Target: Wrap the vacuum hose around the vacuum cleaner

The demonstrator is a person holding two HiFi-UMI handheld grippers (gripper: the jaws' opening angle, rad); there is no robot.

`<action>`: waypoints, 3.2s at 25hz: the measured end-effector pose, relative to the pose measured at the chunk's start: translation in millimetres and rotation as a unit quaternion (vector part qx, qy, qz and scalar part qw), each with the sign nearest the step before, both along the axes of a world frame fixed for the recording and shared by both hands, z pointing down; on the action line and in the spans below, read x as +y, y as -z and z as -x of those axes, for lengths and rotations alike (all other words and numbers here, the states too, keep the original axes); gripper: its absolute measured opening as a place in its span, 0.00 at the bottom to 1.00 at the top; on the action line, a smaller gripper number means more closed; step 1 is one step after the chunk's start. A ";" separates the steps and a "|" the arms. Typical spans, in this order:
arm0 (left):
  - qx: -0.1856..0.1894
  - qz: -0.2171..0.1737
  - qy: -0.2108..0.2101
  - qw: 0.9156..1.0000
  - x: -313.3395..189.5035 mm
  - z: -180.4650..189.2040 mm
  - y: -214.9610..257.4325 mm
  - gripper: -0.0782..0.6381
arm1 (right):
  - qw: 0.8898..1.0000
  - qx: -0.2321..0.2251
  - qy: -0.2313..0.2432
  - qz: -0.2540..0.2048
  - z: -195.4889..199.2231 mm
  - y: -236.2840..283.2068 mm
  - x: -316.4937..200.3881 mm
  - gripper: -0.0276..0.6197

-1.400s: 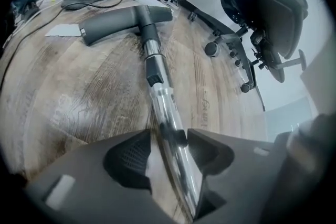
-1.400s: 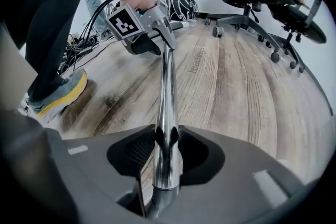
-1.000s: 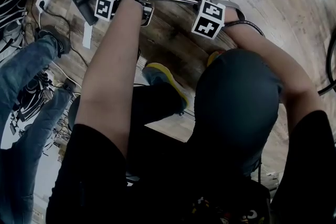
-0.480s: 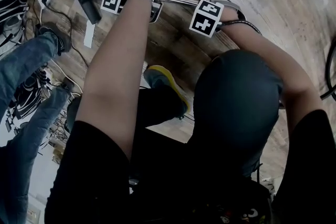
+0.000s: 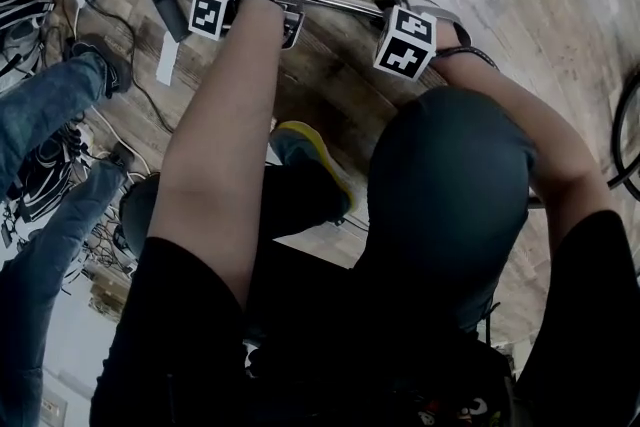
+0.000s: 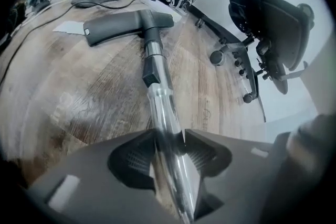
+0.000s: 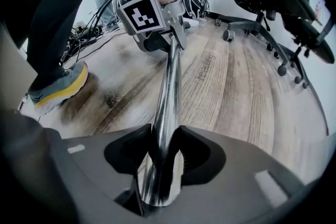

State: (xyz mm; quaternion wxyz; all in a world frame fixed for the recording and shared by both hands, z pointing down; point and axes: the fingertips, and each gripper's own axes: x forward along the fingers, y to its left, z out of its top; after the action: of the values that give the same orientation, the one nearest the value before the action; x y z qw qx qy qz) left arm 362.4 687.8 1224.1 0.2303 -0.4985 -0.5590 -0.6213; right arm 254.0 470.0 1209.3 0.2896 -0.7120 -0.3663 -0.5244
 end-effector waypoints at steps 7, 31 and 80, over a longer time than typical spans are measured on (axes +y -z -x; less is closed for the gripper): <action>-0.061 -0.007 0.037 0.997 7.6 3.0 16.5 0.36 | 0.999 -0.006 0.033 0.025 8.2 34.1 13.5 0.34; -0.083 -0.029 -0.003 0.996 -20.3 7.5 304.4 0.34 | 0.999 -0.008 -0.022 -0.048 1.4 293.3 -23.9 0.33; -0.253 0.245 -0.253 0.901 -146.0 79.8 955.1 0.33 | 0.956 -0.071 -0.213 0.190 20.9 809.4 -120.3 0.31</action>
State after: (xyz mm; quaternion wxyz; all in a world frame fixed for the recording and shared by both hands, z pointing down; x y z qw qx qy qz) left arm 282.7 541.8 269.0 0.1016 -0.2072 -0.8401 -0.4909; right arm 233.1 349.7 399.9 0.2272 -0.6206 -0.6218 -0.4202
